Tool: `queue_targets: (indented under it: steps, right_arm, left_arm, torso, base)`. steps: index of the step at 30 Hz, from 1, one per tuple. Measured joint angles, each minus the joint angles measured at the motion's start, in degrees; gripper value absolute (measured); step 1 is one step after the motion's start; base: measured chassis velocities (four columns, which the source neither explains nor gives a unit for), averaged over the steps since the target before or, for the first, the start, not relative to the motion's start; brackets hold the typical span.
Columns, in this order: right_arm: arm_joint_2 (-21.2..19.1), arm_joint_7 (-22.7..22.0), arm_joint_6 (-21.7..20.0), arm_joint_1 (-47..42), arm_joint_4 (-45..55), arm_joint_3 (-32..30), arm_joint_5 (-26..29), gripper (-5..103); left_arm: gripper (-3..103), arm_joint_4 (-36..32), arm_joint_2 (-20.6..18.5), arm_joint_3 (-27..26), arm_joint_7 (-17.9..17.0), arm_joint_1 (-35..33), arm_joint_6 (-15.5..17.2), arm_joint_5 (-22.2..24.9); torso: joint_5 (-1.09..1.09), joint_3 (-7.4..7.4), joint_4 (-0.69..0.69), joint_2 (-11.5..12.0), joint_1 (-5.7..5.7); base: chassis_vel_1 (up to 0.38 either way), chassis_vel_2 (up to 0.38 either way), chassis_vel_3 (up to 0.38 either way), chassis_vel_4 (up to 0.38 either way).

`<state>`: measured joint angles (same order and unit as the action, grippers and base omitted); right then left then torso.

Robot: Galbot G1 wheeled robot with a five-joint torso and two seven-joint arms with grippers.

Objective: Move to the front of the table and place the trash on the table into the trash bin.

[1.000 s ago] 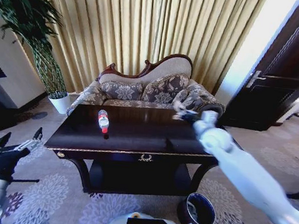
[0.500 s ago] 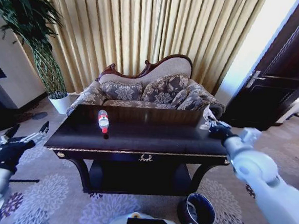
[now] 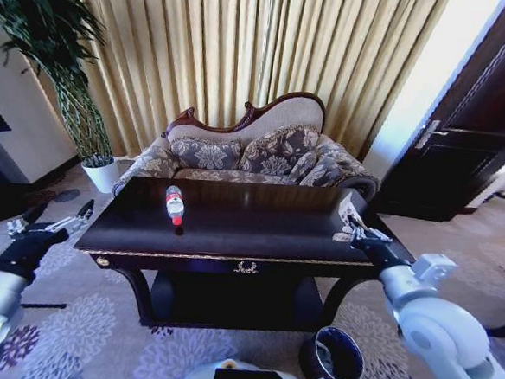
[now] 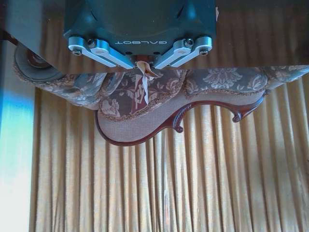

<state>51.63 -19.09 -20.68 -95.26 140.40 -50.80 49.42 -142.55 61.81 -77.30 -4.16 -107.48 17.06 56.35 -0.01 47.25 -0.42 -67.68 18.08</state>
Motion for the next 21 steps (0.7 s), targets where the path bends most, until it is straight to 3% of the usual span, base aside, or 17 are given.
queue_targets:
  steps: [8, 21]
  right_arm:
    - [1.14, 0.00, 0.75, -0.56, 0.50, 0.05, -1.33, 0]
    - [1.38, 0.13, 0.84, -0.55, 0.39, 1.20, -2.24, 0]
  left_arm:
    - [100, -0.62, 0.34, 0.35, 0.17, -0.21, 0.00, -0.23]
    - [100, -0.71, 1.51, 0.73, 0.23, -0.29, -0.13, -0.68]
  torso:
    - [0.01, 0.01, 0.00, 0.01, 0.02]
    - [0.01, -0.01, 0.01, -0.01, -0.02]
  base:
    - [0.047, -0.046, -0.046, 0.046]
    - [0.136, -0.128, -0.139, 0.144]
